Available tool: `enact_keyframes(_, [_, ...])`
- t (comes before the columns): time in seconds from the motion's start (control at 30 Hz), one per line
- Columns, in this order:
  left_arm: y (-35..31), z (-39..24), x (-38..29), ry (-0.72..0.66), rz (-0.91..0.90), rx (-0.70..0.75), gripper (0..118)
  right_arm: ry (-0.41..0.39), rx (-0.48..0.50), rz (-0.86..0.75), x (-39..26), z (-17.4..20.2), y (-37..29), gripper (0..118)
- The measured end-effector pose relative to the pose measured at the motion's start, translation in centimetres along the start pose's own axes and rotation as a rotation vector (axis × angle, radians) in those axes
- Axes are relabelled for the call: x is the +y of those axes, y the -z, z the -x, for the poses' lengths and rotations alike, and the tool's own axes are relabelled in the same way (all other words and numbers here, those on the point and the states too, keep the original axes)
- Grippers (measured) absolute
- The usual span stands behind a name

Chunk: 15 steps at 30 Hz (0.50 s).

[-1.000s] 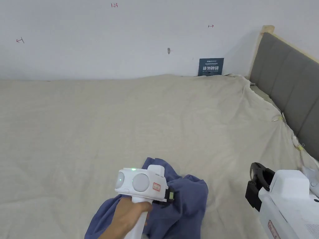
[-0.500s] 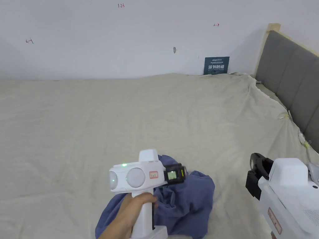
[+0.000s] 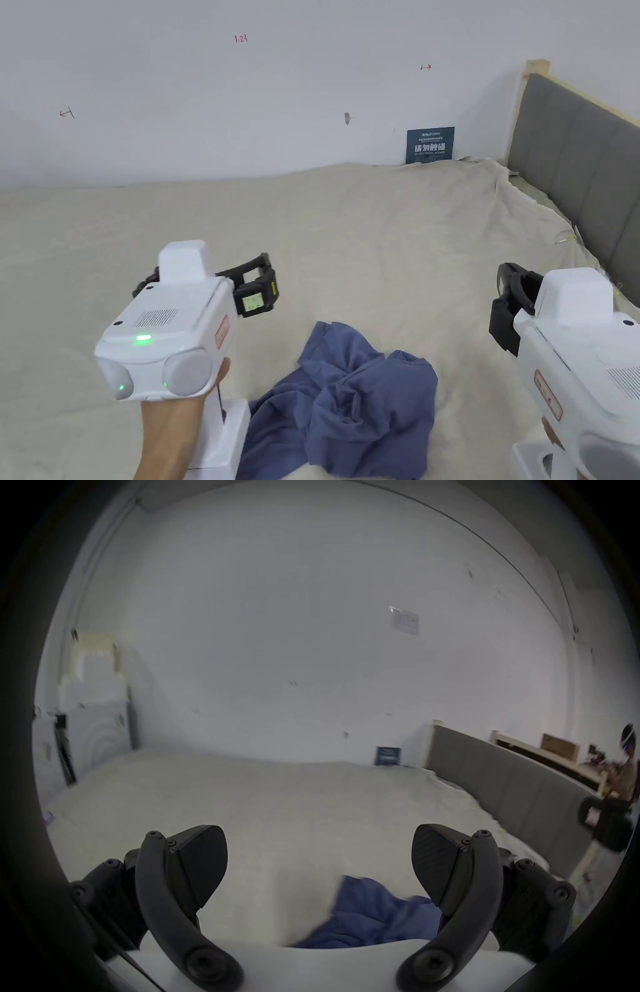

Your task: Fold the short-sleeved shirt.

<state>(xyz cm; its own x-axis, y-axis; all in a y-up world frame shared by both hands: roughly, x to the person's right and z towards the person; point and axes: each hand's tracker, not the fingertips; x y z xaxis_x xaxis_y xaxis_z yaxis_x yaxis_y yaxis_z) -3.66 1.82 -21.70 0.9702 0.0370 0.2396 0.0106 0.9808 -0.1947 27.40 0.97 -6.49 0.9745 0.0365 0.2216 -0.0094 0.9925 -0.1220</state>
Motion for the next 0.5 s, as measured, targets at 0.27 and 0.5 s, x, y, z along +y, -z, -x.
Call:
enact_keyframes(0.27, [-2.0, 2.8, -2.4, 0.135, -0.135, 0.123, 69, -0.001, 0.006, -0.025, 0.5, 0.6, 0.0, 0])
enact_keyframes(0.5, [-2.8, 4.3, -3.4, 0.112, -0.145, 0.087, 0, -0.004, 0.006, -0.029, 0.4, 1.0, 0.1, 0])
